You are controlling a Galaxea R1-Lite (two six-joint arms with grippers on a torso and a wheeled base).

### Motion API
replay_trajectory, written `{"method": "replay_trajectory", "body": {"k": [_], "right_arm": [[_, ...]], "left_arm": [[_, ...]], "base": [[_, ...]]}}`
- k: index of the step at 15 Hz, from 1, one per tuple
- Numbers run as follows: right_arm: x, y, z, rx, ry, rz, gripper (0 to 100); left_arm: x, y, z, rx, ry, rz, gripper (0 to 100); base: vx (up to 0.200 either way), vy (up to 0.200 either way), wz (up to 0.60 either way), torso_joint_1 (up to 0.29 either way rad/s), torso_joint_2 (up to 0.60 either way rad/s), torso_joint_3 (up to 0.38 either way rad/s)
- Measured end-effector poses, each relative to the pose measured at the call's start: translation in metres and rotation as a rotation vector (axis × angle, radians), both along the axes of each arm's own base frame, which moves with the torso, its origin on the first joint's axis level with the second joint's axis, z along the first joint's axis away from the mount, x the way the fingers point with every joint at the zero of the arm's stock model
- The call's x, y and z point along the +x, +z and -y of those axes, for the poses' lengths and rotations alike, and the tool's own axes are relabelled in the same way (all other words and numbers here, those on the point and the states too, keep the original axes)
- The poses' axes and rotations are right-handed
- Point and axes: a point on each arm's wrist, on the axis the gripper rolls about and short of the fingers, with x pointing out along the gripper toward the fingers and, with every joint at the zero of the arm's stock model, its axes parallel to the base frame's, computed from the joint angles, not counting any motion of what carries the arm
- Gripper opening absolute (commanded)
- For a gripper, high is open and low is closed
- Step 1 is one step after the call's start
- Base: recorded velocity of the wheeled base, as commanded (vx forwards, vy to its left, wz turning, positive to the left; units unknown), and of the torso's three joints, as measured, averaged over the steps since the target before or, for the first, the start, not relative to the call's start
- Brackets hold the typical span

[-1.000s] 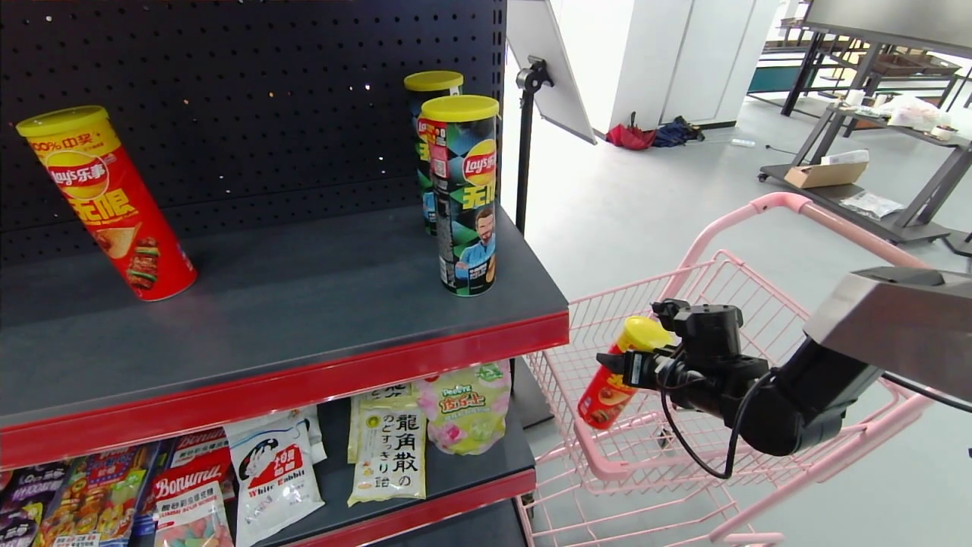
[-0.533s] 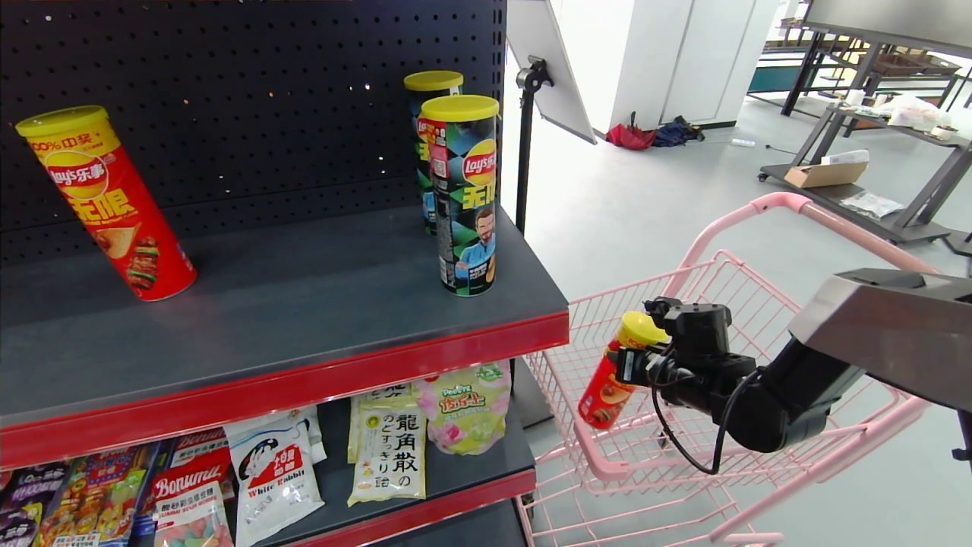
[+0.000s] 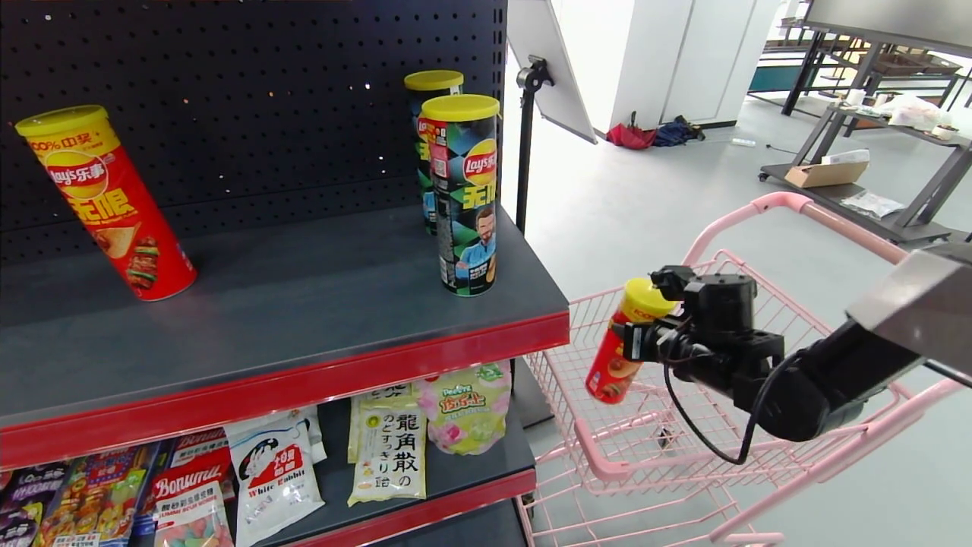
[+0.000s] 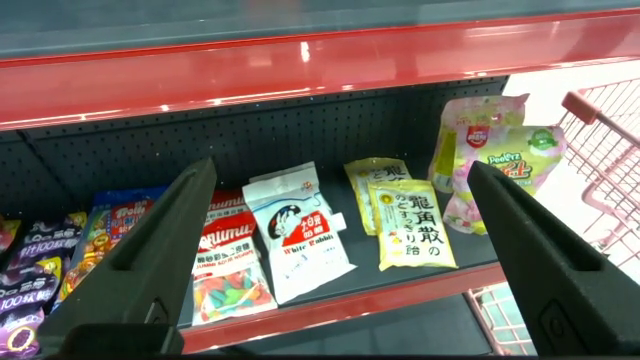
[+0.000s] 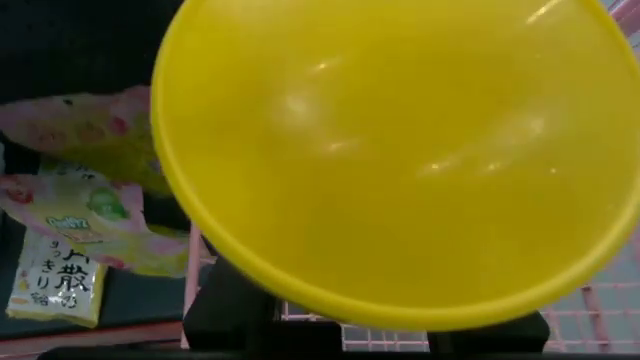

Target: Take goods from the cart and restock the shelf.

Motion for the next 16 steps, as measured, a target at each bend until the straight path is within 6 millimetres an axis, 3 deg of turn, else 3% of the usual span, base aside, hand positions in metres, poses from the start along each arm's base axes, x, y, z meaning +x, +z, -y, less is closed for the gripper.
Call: {"method": "replay_trajectory", "body": {"k": [3,5,9,12,14,16], "right_arm": [[-0.027,0.074,0.016,-0.038,0.024,0.132,0],[-0.063,0.118,0.029,-0.055,0.022,0.158,0],[-0.173,0.172,0.064,-0.11,-0.002,0.084,0],[-0.257,0.177,0.089,-0.137,-0.045,0.121,0],[-0.3,0.16,0.101,-0.169,-0.098,0.141,0],[-0.329,0.138,0.108,-0.189,-0.133,0.13,0]], "left_arm": [[0.0,0.0,0.0,0.0,0.0,0.0,100],[0.0,0.0,0.0,0.0,-0.001,-0.001,100],[0.0,0.0,0.0,0.0,-0.001,-0.002,100],[0.0,0.0,0.0,0.0,-0.001,-0.002,100],[0.0,0.0,0.0,0.0,-0.001,-0.002,100],[0.0,0.0,0.0,0.0,-0.001,-0.002,100]], "base": [[0.0,0.0,0.0,0.0,0.0,0.0],[0.0,0.0,0.0,0.0,0.0,0.0],[0.0,0.0,0.0,0.0,0.0,0.0],[0.0,0.0,0.0,0.0,0.0,0.0],[0.0,0.0,0.0,0.0,0.0,0.0],[0.0,0.0,0.0,0.0,0.0,0.0]]}}
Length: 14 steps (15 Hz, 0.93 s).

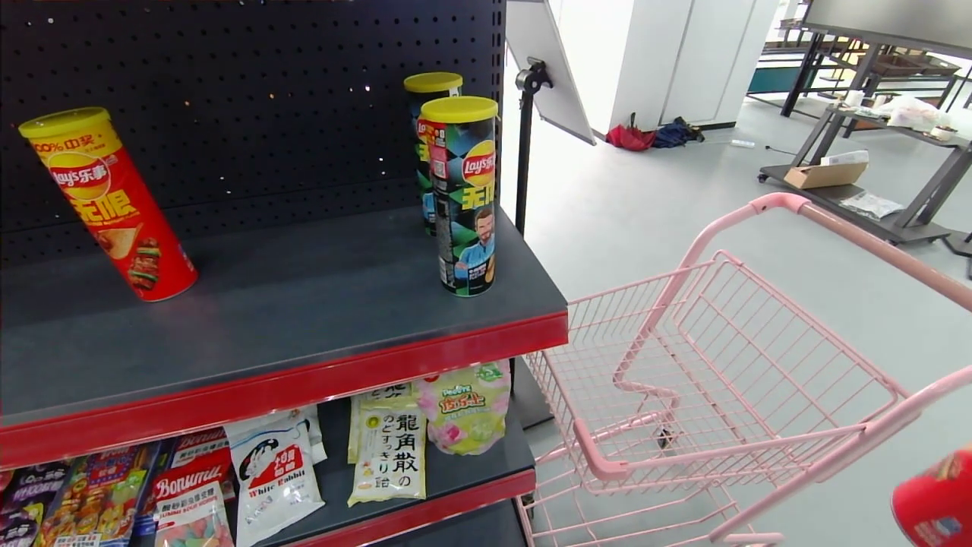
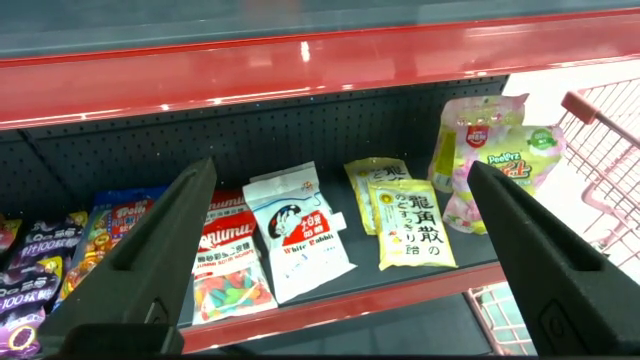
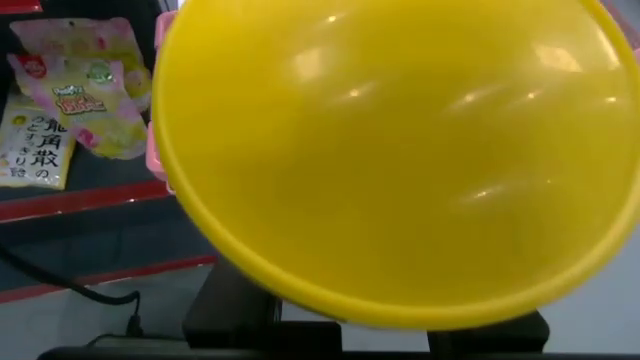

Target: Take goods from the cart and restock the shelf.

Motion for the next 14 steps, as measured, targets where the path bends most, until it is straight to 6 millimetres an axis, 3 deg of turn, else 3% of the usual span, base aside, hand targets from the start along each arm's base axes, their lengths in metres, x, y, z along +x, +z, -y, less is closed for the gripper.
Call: {"method": "replay_trajectory", "body": {"k": [4,14], "right_arm": [[-0.02,-0.009,0.003,-0.016,-0.009,0.053,0],[-0.021,-0.009,0.003,-0.02,0.007,0.064,0]], "left_arm": [[0.0,0.0,0.0,0.0,0.0,-0.001,100],[0.0,0.0,0.0,0.0,0.0,0.0,100]], "base": [[0.0,0.0,0.0,0.056,-0.15,-0.093],[0.0,0.0,0.0,0.18,-0.44,-0.26]]}}
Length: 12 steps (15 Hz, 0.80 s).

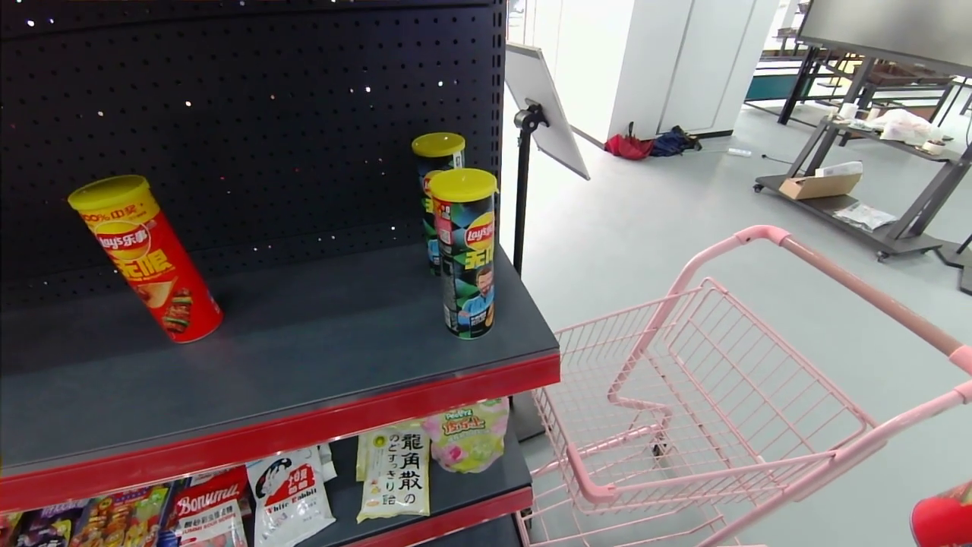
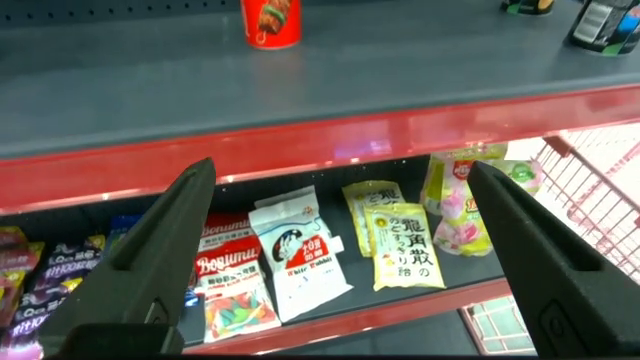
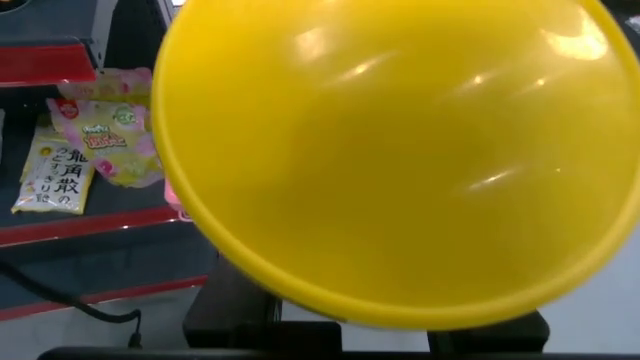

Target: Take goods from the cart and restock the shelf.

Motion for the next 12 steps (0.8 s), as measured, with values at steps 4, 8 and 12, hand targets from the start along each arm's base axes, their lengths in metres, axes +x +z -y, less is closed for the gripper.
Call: {"method": "replay_trajectory", "body": {"k": [4,8,12], "right_arm": [[0.0014,0.0001,-0.0002,-0.002,-0.001,-0.006,0],[0.0021,0.0001,-0.0003,-0.009,0.001,-0.008,0],[0.0026,-0.006,-0.0003,-0.028,0.001,-0.026,0]], "left_arm": [[0.0,0.0001,0.0,0.0,0.0,0.001,100],[0.0,0.0001,0.0,0.0,0.0,0.001,100],[0.0,0.0001,0.0,0.0,0.0,0.001,100]], "base": [[0.0,0.0,0.0,0.16,-0.36,-0.215],[0.0,0.0,0.15,0.135,-0.32,-0.182],[0.0,0.0,0.6,0.018,-0.03,-0.017]]}}
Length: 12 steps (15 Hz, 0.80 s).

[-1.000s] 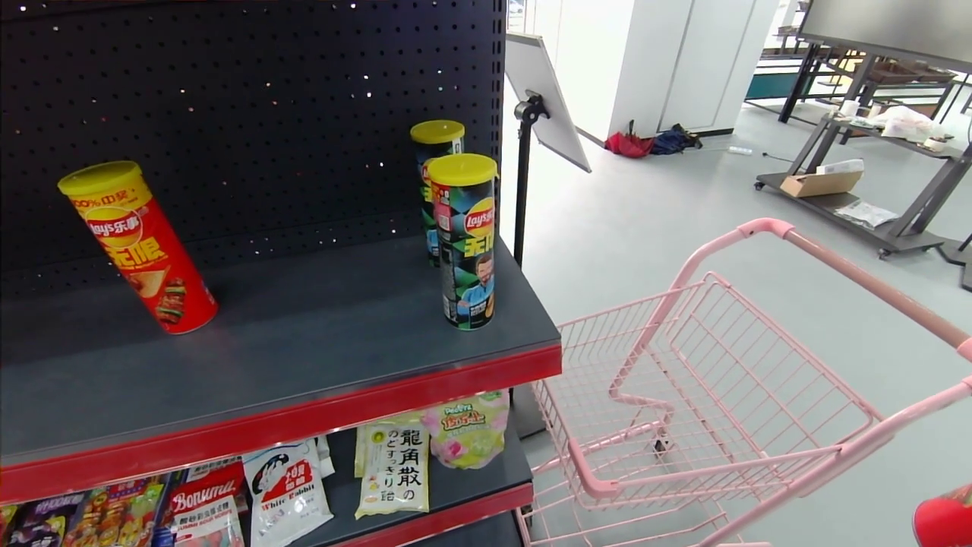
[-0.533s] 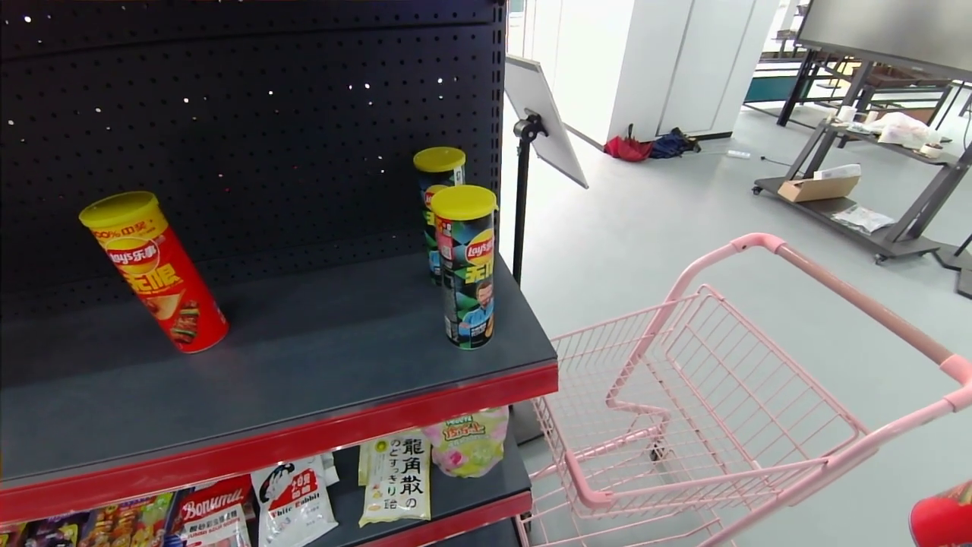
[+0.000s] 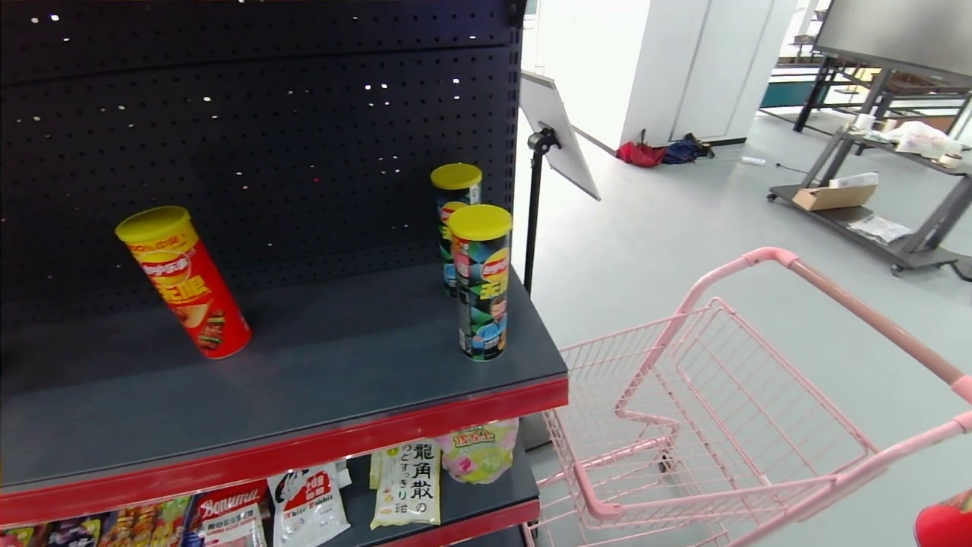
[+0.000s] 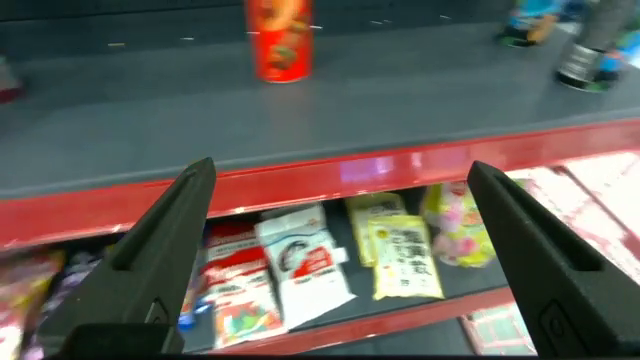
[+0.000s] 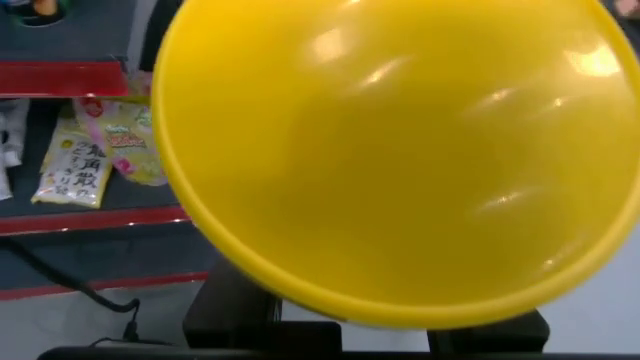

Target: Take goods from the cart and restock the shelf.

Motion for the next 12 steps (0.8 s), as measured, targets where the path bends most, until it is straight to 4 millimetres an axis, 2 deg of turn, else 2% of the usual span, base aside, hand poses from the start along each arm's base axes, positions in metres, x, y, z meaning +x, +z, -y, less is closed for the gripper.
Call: {"method": "replay_trajectory", "body": {"k": [3,9,12], "right_arm": [[0.001,-0.003,0.0,-0.001,0.001,-0.007,0],[-0.01,-0.017,0.001,0.011,0.003,0.017,0],[-0.023,-0.035,0.003,0.019,0.006,0.055,0]], "left_arm": [[0.0,0.0,0.0,0.0,0.0,-0.001,100],[0.0,0.0,0.0,0.001,0.0,-0.001,100],[0.0,0.0,0.0,0.001,0.0,-0.001,100]], "base": [[0.0,0.0,0.6,0.012,0.0,-0.004],[0.0,0.0,0.0,0.0,0.0,0.0],[0.0,0.2,0.0,-0.004,0.0,0.005]]}}
